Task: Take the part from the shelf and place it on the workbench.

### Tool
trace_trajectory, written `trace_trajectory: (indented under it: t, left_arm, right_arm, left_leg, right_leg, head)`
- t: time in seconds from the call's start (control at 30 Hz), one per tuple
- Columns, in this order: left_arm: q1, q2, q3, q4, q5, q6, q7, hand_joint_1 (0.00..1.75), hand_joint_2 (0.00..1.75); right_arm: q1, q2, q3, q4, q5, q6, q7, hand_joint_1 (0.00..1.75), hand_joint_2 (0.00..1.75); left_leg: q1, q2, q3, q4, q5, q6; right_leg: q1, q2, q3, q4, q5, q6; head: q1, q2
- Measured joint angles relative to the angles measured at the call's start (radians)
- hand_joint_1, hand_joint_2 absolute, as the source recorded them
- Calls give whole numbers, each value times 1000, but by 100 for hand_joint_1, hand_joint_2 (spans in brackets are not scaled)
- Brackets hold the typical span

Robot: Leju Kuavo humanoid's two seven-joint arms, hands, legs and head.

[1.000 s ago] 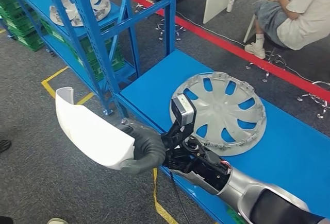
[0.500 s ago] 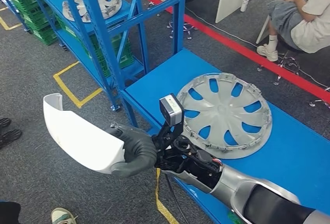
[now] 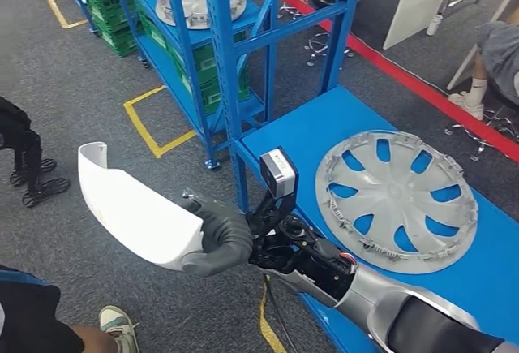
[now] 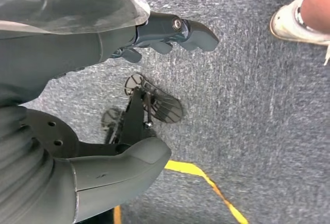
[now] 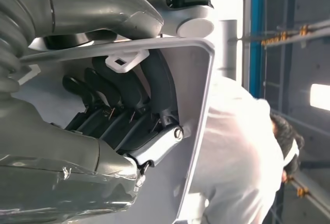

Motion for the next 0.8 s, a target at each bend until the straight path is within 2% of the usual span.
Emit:
trace_trajectory:
  t: [0.03,0.07,0.13,0.2,0.27,0.3,0.33,0.37,0.4,0.43,0.47,0.53,0.57,0.63,0.7,0.73,0.8]
  left_arm:
    - [-1,-1,0,0,0,0,0,0,175]
    - [0,-2,0,0,1,0,0,0,175]
    - [3,-1,0,0,2,0,0,0,175]
    - [5,-2,0,0,2,0,0,0,175]
    - [2,-3,0,0,2,0,0,0,175]
    - [0,-4,0,0,2,0,0,0,175]
    - [0,-4,0,0,2,0,1,0,175]
    - [0,-5,0,0,2,0,2,0,175]
    - [1,-5,0,0,2,0,2,0,175]
    - [2,-4,0,0,2,0,3,0,175]
    - [1,-4,0,0,2,0,3,0,175]
    - [-2,-4,0,0,1,1,3,0,175]
    - [-3,-4,0,0,1,1,3,0,175]
    - [-3,-5,0,0,1,2,3,0,175]
    - [0,-5,0,0,2,2,2,0,175]
    - [0,-4,0,0,2,3,2,0,175]
    - [-1,-3,0,0,2,3,0,0,175]
  right_arm:
    - [-1,0,0,0,-1,0,0,166,175]
    - [-1,0,0,0,-2,0,-1,166,175]
    - [-2,0,0,0,-3,0,-1,166,175]
    - [-3,1,-1,0,-4,-1,-2,166,175]
    - [-5,1,-2,0,-6,-3,-1,166,175]
    - [-5,1,-2,0,-6,-4,-1,166,175]
    - [-4,1,-2,1,-6,-6,0,166,175]
    - [-3,1,-3,1,-6,-6,1,166,175]
    - [-3,1,-3,1,-6,-6,2,166,175]
    - [-3,1,-3,2,-6,-6,2,166,175]
    - [-3,1,-4,2,-6,-6,3,166,175]
    - [-4,1,-7,2,-7,-5,4,166,175]
    - [-5,1,-8,2,-7,-4,4,166,175]
    - [-6,1,-10,2,-8,-2,5,166,175]
    - [-6,1,-11,2,-9,-1,5,166,175]
    - [-6,1,-11,2,-10,0,5,166,175]
    - [-5,1,-12,3,-12,0,5,166,175]
  left_leg:
    - [0,-8,-3,1,1,-4]
    - [1,-15,-8,2,3,-10]
    - [3,-23,-16,1,8,-22]
    - [2,5,-33,36,-15,-32]
    - [3,45,-91,153,-77,-42]
    - [5,53,-129,229,-109,-47]
    - [7,56,-159,287,-127,-51]
    - [9,58,-171,311,-128,-53]
    - [11,60,-161,292,-109,-54]
    - [12,66,-128,232,-77,-55]
    - [13,81,-84,151,-44,-54]
    - [9,105,-19,30,-6,-45]
    - [6,110,-9,7,-3,-38]
    - [2,95,-10,4,-4,-23]
    - [3,83,-6,2,-3,-10]
    - [4,78,-3,0,-3,-3]
    - [3,65,-2,0,-4,5]
  right_leg:
    - [0,14,22,-46,14,-3]
    - [1,22,31,-65,14,-6]
    - [1,11,37,-74,18,-13]
    - [-3,-6,41,-84,26,-23]
    - [-3,-26,41,-88,29,-29]
    - [-2,-36,39,-88,29,-31]
    - [-1,-46,38,-88,28,-31]
    - [-1,-55,38,-88,28,-31]
    - [-1,-64,38,-88,28,-30]
    - [-1,-72,39,-88,27,-29]
    - [-1,-78,40,-88,25,-26]
    - [6,-89,40,-85,19,-17]
    - [8,-94,41,-84,17,-12]
    - [8,-104,45,-84,12,-1]
    - [3,-92,36,-56,-13,9]
    - [1,-76,17,-10,-41,13]
    - [0,-48,-54,144,-113,15]
  head:
    - [0,0]
    - [-1,0]
    - [-2,0]
    - [-10,0]
    - [-22,0]
    - [-26,0]
    - [-27,0]
    - [-28,0]
    - [-29,0]
    - [-30,0]
    - [-31,0]
    - [-31,0]
    - [-28,0]
    - [-21,0]
    - [-19,0]
    - [-16,0]
    - [-9,0]
